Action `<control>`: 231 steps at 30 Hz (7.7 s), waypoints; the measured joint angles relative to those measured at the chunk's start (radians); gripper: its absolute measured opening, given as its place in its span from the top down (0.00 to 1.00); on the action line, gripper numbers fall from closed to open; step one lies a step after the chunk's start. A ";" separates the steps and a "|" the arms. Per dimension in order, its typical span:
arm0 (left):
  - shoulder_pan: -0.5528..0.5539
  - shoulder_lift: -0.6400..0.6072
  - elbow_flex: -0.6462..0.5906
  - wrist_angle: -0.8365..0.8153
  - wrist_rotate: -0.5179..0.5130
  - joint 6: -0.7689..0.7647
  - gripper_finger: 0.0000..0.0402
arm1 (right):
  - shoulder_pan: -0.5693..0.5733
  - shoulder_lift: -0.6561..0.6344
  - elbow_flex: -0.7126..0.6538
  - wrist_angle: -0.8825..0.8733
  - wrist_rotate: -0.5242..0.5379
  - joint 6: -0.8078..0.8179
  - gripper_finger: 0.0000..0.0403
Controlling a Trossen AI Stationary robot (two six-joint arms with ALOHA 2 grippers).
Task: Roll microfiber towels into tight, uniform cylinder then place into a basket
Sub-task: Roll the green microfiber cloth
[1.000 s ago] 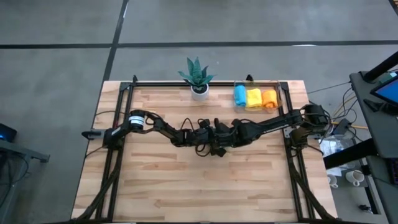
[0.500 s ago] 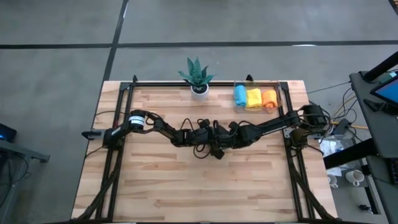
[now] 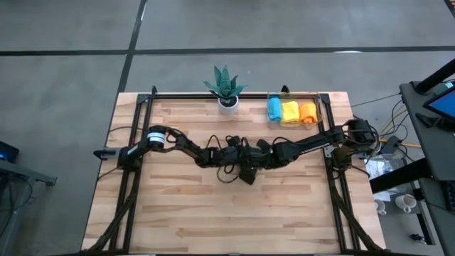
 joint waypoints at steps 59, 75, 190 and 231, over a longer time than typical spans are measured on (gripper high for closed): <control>0.000 0.000 -0.005 0.008 0.004 0.004 1.00 | -0.116 -0.337 -0.605 0.513 -0.076 -0.106 0.98; -0.002 -0.105 -0.012 -0.114 0.004 0.097 1.00 | -0.116 -0.335 -0.576 0.515 -0.074 -0.143 0.98; -0.023 -0.235 -0.048 -0.293 0.159 0.014 1.00 | -0.116 -0.228 -0.547 0.749 -0.142 -0.198 0.98; -0.001 -0.377 -0.075 -0.726 -0.034 0.031 1.00 | -0.124 -0.199 -0.548 0.841 -0.139 -0.239 0.98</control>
